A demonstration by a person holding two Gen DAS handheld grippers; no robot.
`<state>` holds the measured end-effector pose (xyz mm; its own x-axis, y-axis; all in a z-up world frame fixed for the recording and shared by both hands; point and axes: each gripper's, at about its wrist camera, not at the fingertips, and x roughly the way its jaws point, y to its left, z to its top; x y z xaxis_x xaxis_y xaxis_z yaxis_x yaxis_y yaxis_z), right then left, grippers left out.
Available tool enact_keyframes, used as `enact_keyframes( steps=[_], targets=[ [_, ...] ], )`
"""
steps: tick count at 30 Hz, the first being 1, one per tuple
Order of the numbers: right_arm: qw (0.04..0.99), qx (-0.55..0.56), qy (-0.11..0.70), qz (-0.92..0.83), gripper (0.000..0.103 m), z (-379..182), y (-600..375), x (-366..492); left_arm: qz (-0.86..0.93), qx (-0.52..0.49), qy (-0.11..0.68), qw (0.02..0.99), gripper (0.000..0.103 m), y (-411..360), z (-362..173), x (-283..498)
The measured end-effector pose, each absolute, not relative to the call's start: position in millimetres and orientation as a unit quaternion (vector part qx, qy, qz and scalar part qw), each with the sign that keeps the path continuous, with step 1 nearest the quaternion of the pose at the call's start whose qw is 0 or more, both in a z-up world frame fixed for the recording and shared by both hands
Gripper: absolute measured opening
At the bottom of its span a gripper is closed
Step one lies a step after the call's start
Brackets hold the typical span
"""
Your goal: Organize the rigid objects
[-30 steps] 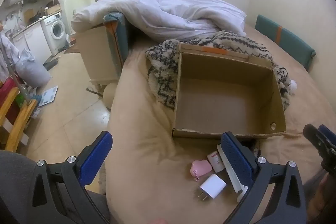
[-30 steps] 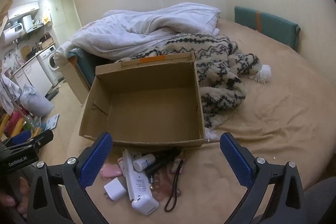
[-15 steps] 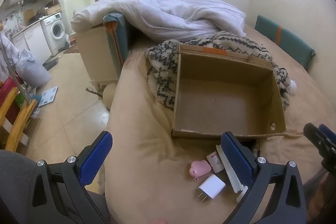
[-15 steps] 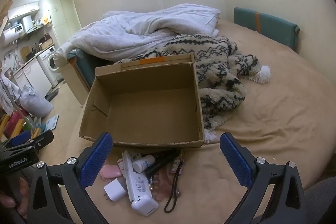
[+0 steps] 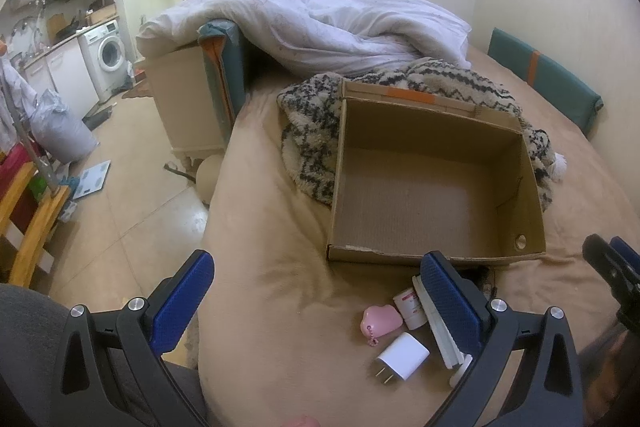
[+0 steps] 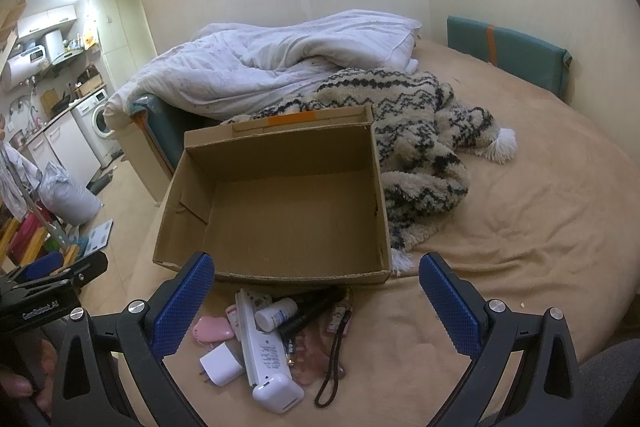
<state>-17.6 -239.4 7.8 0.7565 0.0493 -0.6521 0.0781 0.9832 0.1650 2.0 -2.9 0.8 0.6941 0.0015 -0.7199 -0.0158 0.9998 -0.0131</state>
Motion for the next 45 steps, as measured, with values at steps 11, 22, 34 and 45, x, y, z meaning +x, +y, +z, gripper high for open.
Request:
enact_keyframes(
  steps=[11, 22, 34, 45],
  targets=[
    [0.933, 0.105, 0.344, -0.007, 0.103, 7.0, -243.6, -17.8, 0.005, -0.014, 0.389, 0.921, 0.103, -1.1, 1.3, 2.9],
    [0.933, 0.108, 0.343, -0.009, 0.103, 7.7, -246.5, -18.4, 0.009, -0.016, 0.386, 0.922, 0.103, 2.5, 1.1, 1.3],
    [0.933, 0.108, 0.342, -0.009, 0.103, 8.6, -246.1, -18.9, 0.012, -0.017, 0.387, 0.922, 0.103, 3.5, 0.7, 1.4],
    [0.933, 0.108, 0.343, -0.009, 0.103, 8.7, -246.6, -18.6, 0.013, -0.017, 0.386, 0.922, 0.103, 3.3, 0.6, 1.4]
  ],
)
